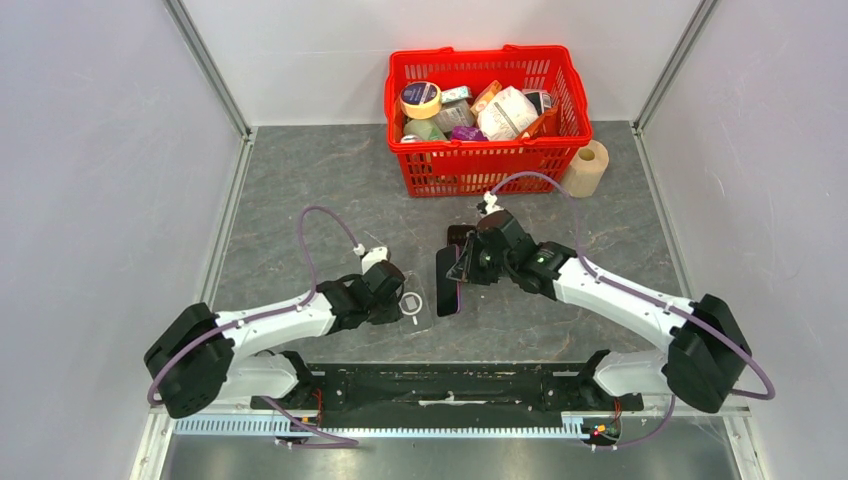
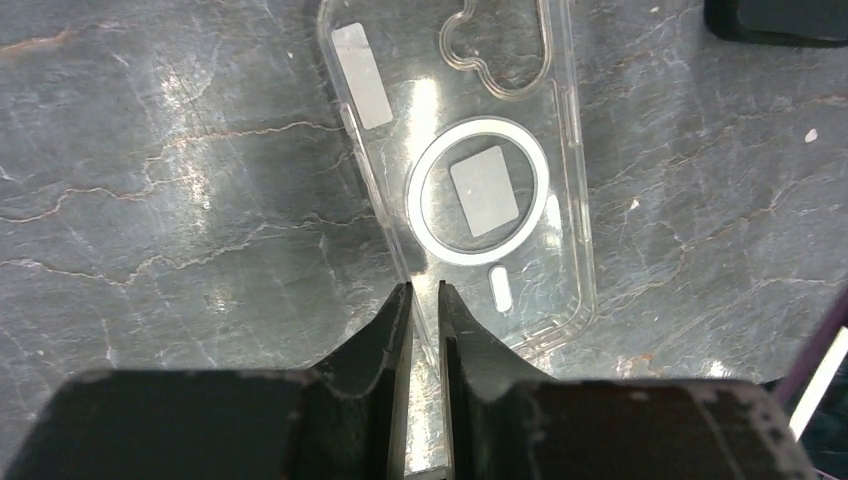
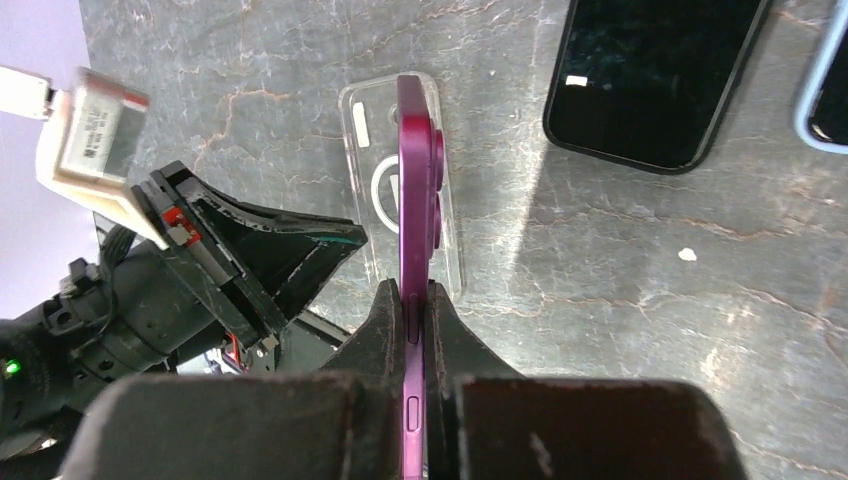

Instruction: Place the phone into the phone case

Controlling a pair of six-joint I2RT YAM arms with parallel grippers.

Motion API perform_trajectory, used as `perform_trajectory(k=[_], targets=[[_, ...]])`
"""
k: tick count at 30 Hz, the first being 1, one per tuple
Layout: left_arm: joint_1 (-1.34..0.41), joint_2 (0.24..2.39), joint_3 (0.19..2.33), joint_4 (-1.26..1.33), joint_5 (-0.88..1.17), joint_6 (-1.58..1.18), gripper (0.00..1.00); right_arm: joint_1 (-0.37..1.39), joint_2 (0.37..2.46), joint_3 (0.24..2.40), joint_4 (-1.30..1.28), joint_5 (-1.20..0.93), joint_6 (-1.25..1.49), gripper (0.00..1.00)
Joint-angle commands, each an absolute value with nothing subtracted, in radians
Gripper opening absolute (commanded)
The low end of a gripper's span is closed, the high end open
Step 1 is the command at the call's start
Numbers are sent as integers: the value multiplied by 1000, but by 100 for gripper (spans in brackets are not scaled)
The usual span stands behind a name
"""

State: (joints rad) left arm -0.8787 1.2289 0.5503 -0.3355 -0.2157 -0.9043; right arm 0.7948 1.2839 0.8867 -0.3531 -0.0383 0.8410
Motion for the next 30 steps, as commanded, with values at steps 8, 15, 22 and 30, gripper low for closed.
perform_trajectory(k=[8, 15, 22, 30], targets=[[-886, 1104, 597, -478, -431, -982, 37, 851, 1503, 986, -183, -194, 742, 0], [-835, 1197, 614, -485, -454, -984, 28, 864, 1630, 1026, -102, -256, 760, 0], [-785, 1293, 606, -349, -374, -939, 22, 868, 1677, 1034, -56, -240, 766, 0], [-781, 1355, 607, -270, -318, -924, 19, 868, 1725, 1016, -17, -258, 793, 0]])
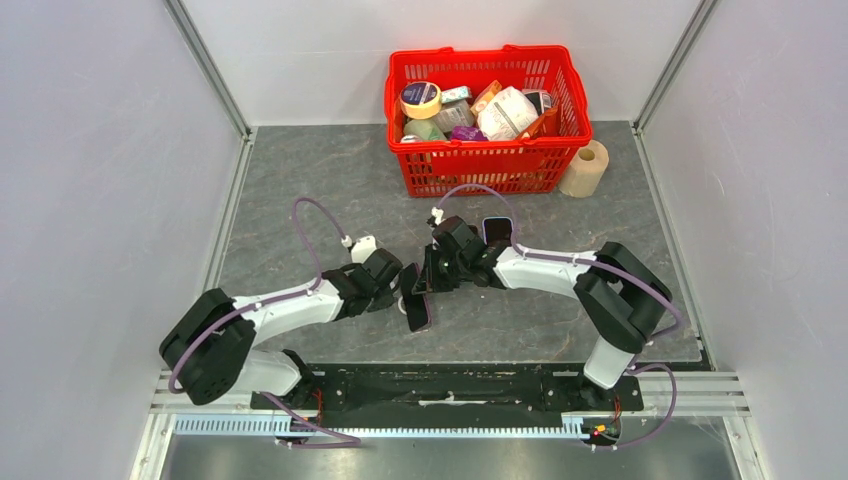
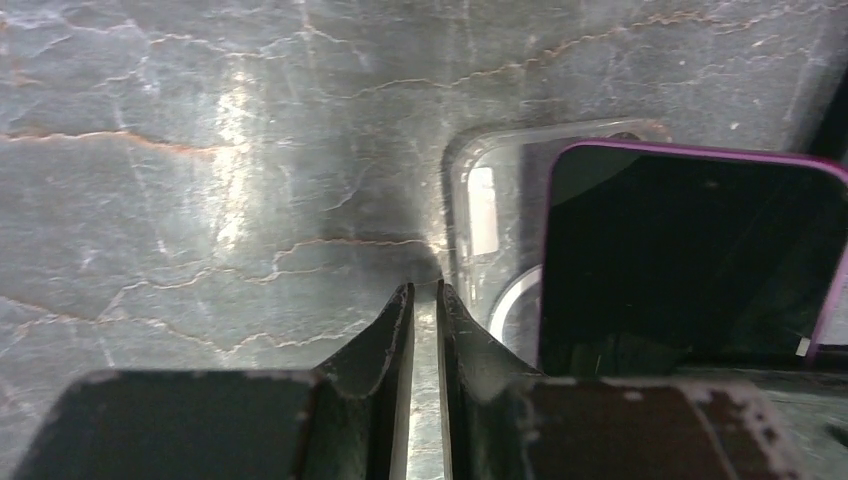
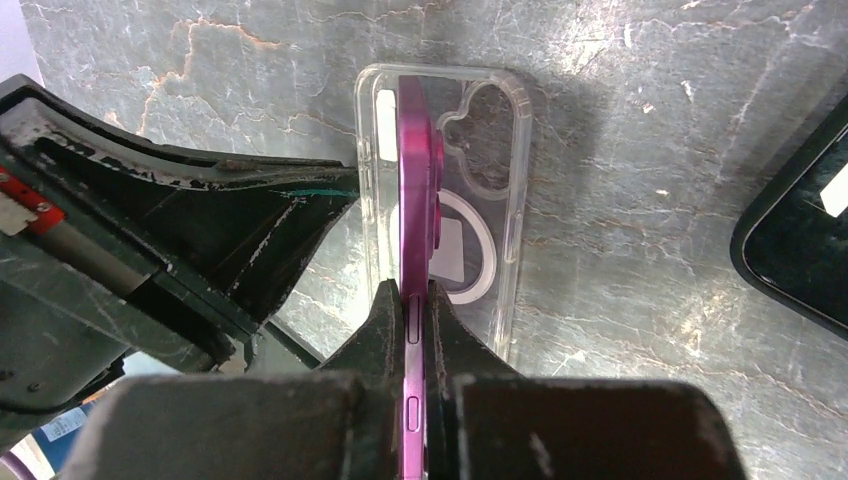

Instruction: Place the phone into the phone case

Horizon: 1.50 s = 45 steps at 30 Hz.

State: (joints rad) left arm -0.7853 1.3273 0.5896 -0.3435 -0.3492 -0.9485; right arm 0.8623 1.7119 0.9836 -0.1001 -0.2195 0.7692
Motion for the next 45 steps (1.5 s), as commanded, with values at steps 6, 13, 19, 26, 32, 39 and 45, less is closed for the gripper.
perform_trajectory(k=[6, 13, 19, 26, 32, 39, 45], targets=[[-781, 1377, 605, -238, -286, -923, 17, 868, 1749, 981, 36, -280, 827, 0], [-781, 1372, 599, -223, -264, -928, 16, 873, 1770, 934, 68, -286, 877, 0], [-780, 1361, 595, -219, -257, -924, 16, 879, 1823, 938, 25, -253, 876, 0], [-781, 1323, 593, -230, -247, -919, 16, 879, 1823, 994, -183, -129, 866, 14], [-781, 1305, 591, -235, -241, -917, 15, 879, 1792, 1025, -242, -97, 851, 30], [-781, 1289, 579, -241, -239, -917, 16, 879, 1744, 1056, -299, -72, 834, 47], [-782, 1273, 570, -242, -231, -922, 15, 884, 1698, 1079, -350, -48, 821, 60]])
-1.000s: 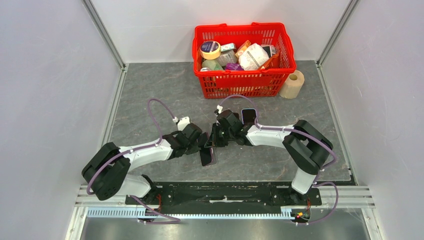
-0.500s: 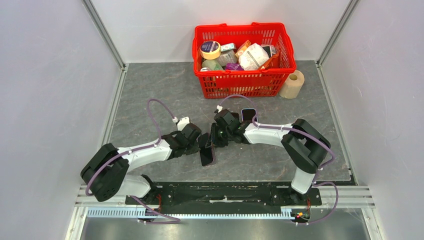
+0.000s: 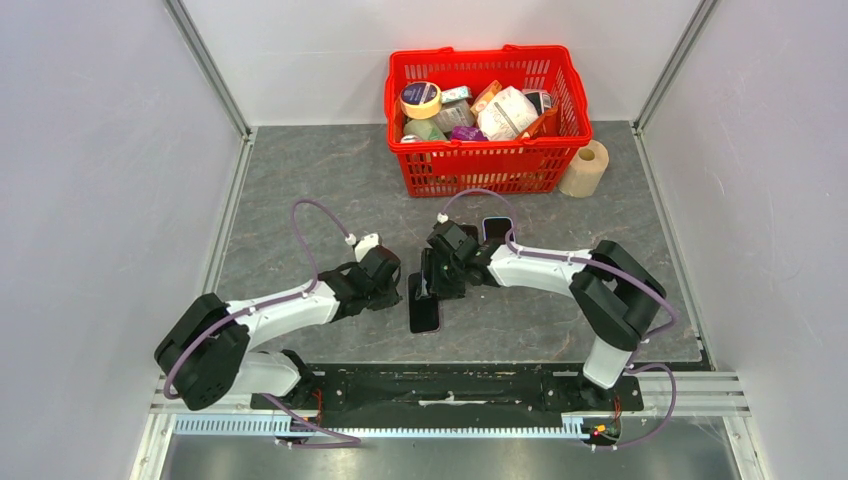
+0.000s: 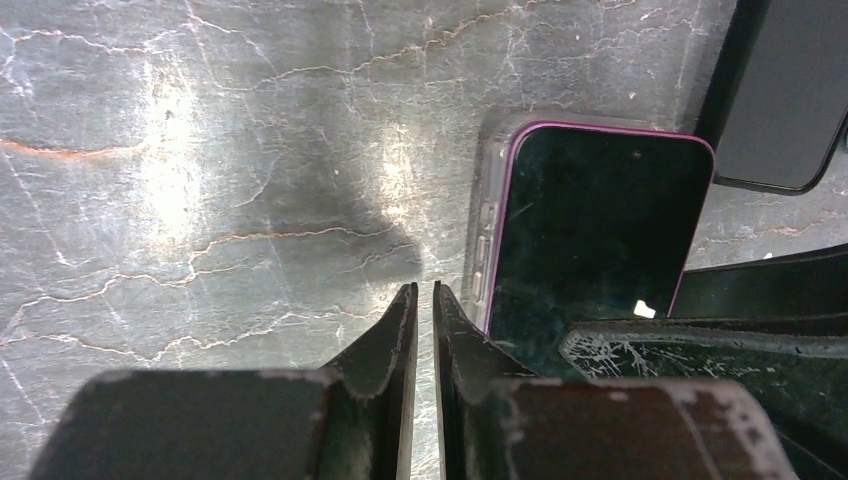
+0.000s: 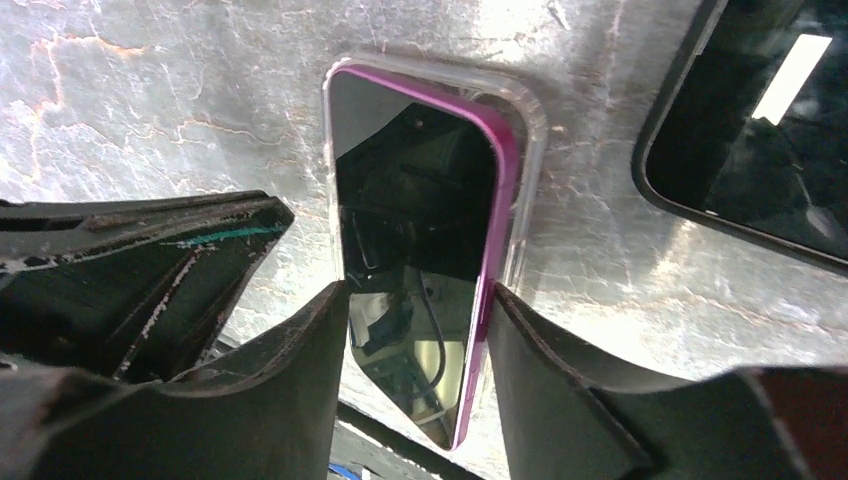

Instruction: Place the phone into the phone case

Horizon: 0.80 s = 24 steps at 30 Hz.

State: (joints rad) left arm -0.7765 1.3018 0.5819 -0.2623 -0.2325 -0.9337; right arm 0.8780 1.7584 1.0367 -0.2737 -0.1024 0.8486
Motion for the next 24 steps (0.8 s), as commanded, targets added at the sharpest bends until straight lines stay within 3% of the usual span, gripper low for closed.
perform_trajectory(k=[1, 6, 10, 15, 24], targets=[[-782, 1273, 568, -240, -228, -922, 15, 886, 1692, 1082, -361, -37, 819, 63], [-784, 1274, 546, -217, -205, -928, 15, 904, 1664, 1076, -403, 25, 813, 74], [-792, 1285, 535, -196, -181, -940, 14, 920, 1638, 1056, -426, 62, 820, 74], [-808, 1284, 523, -179, -165, -955, 12, 948, 1595, 996, -420, 80, 852, 69], [-831, 1284, 517, -178, -166, -969, 11, 1004, 1594, 940, -392, 83, 897, 48]])
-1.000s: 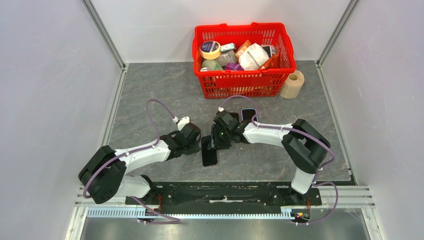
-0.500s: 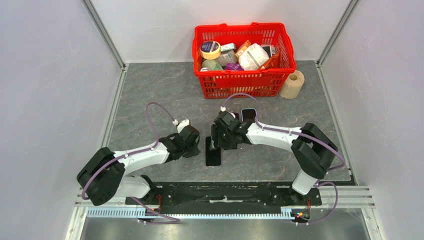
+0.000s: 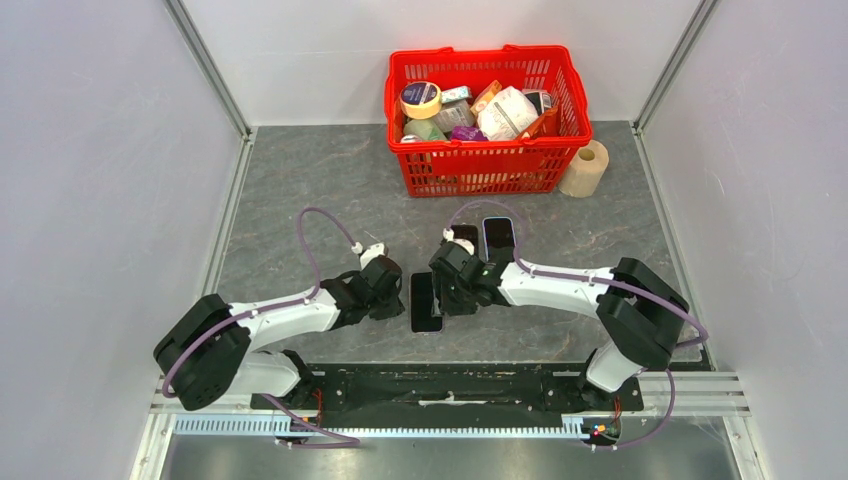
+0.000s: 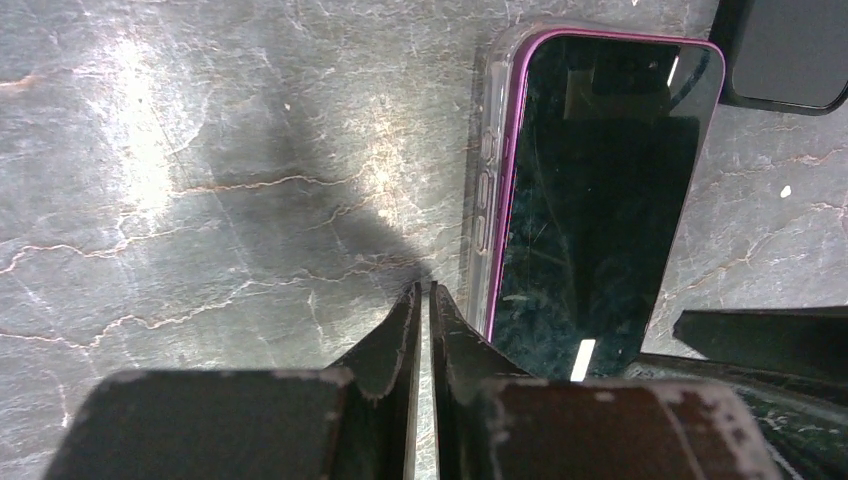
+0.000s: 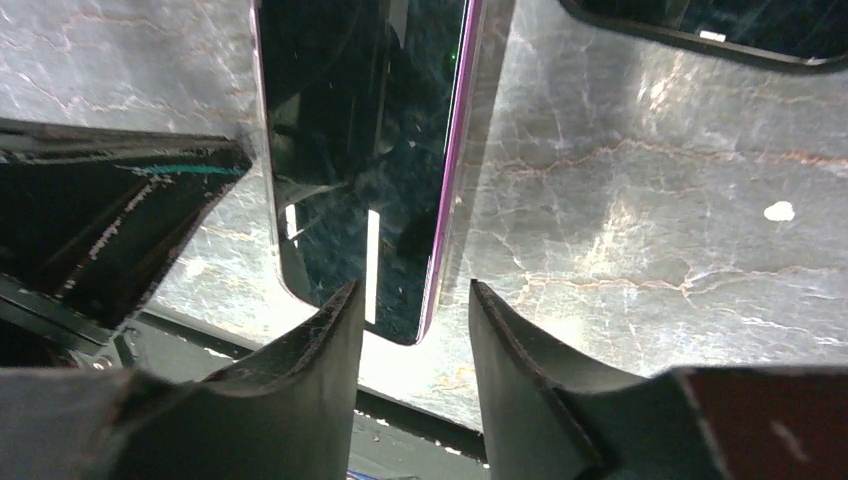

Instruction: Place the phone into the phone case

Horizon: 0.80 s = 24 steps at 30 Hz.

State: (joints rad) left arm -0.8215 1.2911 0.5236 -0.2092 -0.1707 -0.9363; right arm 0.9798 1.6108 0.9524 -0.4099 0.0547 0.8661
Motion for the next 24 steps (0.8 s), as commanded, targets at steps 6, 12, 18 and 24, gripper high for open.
perform_trajectory(k=[6, 12, 18, 24], targets=[[-842, 1292, 514, -167, -163, -974, 11, 1030, 1611, 933, -374, 83, 915, 35], [-860, 1305, 513, -155, -164, -984, 10, 1055, 1632, 943, -371, 83, 925, 21], [-872, 1313, 515, -150, -168, -991, 10, 1066, 1619, 944, -398, 110, 925, 22], [-873, 1298, 511, -163, -181, -991, 10, 1066, 1523, 906, -437, 184, 929, 41]])
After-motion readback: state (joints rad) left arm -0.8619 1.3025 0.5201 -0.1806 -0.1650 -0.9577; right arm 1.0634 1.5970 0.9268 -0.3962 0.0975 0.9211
